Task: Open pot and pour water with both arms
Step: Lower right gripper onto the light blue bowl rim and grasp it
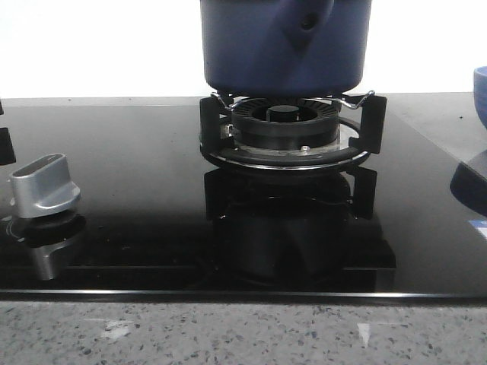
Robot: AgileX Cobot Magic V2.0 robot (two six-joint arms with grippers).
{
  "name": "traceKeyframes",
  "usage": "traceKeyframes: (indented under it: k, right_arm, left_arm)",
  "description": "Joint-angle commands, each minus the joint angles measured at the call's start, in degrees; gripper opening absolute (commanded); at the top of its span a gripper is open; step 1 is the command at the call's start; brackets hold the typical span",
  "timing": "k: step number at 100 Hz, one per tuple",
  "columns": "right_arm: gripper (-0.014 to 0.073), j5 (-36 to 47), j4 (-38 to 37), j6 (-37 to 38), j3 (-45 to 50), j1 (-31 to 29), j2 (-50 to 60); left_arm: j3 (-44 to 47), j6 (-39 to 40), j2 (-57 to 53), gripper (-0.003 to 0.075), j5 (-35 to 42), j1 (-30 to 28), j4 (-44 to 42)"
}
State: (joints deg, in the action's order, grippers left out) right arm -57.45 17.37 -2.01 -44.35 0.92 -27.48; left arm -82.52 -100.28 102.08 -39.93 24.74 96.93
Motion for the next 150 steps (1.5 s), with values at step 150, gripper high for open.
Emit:
traceKeyframes:
  k: [150]
  right_arm:
    - [0.0383, -0.9, -29.28, 13.57, -33.24, -10.3, -45.35]
  left_arm:
    - [-2.02, 4.54, -12.23, 0.0304, -9.9, -24.31, 0.32]
